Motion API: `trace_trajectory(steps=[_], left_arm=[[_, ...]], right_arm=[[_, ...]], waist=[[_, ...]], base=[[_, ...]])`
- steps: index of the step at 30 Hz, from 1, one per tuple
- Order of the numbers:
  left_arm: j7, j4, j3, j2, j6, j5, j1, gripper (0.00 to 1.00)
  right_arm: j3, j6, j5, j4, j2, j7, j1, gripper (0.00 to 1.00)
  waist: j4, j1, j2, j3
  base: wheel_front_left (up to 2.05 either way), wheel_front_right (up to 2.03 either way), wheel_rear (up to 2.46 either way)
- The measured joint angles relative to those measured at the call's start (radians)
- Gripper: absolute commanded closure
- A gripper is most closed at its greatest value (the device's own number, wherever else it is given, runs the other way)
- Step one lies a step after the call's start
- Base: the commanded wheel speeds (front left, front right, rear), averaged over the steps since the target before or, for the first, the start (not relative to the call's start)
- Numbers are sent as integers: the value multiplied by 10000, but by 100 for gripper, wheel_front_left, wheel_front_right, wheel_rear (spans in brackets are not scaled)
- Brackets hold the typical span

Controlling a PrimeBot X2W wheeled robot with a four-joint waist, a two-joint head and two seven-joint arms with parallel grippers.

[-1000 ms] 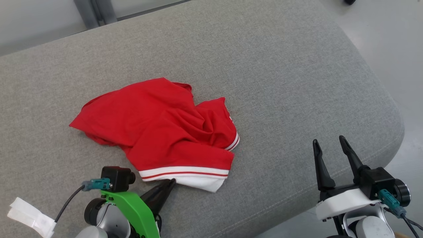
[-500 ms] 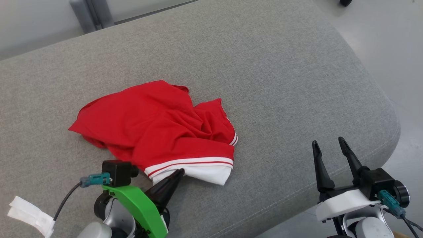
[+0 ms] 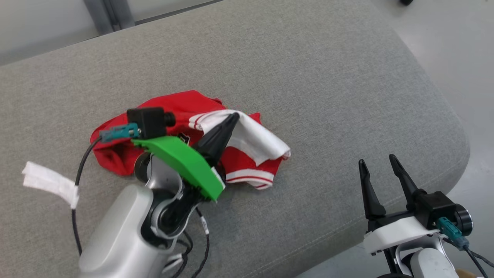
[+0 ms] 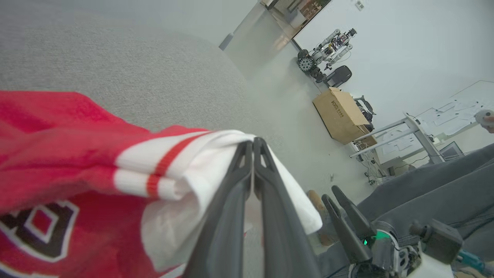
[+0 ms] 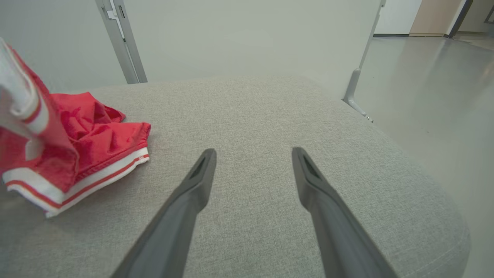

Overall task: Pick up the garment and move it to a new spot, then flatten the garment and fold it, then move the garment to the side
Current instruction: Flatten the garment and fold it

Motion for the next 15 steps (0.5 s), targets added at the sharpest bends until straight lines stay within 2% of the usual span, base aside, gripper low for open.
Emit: trace_trajectory(steps=[4, 9, 15], left_arm=[[-186, 1239, 184, -545, 374, 236, -1239, 100], [-830, 3116, 723, -936, 918, 364, -2531, 100], [-1860, 4794, 941, -1218, 1166, 754, -3775, 100]], right_arm=[[79, 0, 104, -2, -4, 0, -57, 0], [150, 0, 215, 50, -4, 0, -85, 0], [171, -2, 330, 77, -6, 0, -129, 0]], waist=[[-195, 0, 0, 70], [-529, 0, 0, 156], [-920, 0, 0, 276]], base=[[0, 0, 0], [0, 0, 0], [0, 0, 0]])
